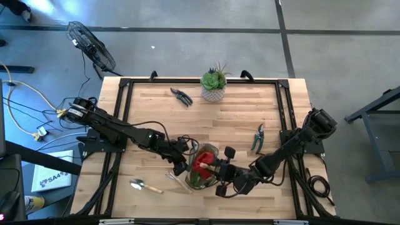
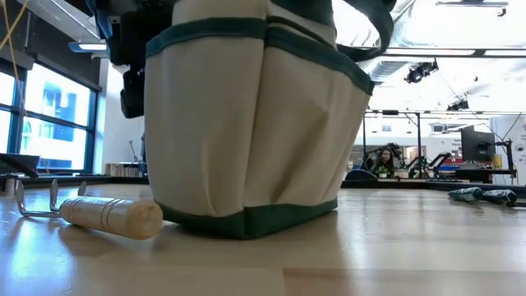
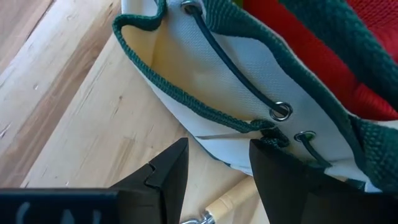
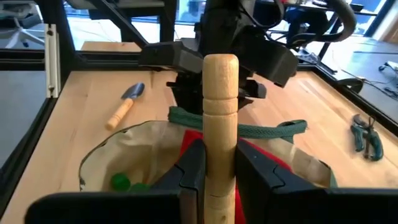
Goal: Pick & Place Garden tools in Gardening bag
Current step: Put the light brown trowel into the white gardening bag
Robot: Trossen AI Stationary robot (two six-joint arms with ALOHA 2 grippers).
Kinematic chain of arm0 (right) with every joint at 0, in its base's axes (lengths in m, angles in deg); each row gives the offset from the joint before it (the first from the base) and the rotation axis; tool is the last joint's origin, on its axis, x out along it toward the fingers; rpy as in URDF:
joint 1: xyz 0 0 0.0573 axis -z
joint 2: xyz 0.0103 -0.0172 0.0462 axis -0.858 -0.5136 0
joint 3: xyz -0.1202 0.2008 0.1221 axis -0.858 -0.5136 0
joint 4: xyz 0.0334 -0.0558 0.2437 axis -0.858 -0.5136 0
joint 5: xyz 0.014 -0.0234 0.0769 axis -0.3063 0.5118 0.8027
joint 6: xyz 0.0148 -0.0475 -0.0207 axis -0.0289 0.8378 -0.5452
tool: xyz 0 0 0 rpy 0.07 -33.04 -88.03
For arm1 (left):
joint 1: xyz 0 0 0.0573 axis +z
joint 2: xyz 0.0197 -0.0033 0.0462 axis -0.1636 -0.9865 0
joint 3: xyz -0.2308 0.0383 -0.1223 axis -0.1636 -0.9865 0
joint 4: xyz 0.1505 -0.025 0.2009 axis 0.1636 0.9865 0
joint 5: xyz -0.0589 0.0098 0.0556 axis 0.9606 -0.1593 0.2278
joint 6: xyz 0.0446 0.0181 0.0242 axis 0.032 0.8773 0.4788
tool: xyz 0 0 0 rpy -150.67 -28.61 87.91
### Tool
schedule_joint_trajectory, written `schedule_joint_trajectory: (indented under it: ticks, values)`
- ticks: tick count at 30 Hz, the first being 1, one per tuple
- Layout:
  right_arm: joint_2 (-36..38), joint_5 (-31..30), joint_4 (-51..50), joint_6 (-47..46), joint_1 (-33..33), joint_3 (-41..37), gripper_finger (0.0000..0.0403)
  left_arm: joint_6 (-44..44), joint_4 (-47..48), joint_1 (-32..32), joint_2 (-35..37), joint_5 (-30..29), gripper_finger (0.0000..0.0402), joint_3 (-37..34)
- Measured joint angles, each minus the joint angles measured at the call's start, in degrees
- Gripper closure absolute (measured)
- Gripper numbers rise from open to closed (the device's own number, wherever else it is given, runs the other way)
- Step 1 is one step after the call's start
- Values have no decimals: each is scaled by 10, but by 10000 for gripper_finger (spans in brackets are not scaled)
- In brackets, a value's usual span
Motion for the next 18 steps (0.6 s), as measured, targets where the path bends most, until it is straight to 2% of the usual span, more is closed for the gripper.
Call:
schedule_joint_trajectory:
  ticks: [3, 7, 11, 18]
  values:
    - [0, 18, 0, -5, 3, 0, 342, 1, 0, 0, 0, 0, 236, 0]
    - [0, 45, 0, -6, 3, 0, 299, 2, 0, 0, 0, 0, 236, 0]
    - [0, 47, 0, -6, 3, 0, 267, 2, 1, 0, 0, 0, 236, 0]
    - [0, 47, -1, -6, 2, 0, 251, 1, 1, 0, 0, 1, 236, 0]
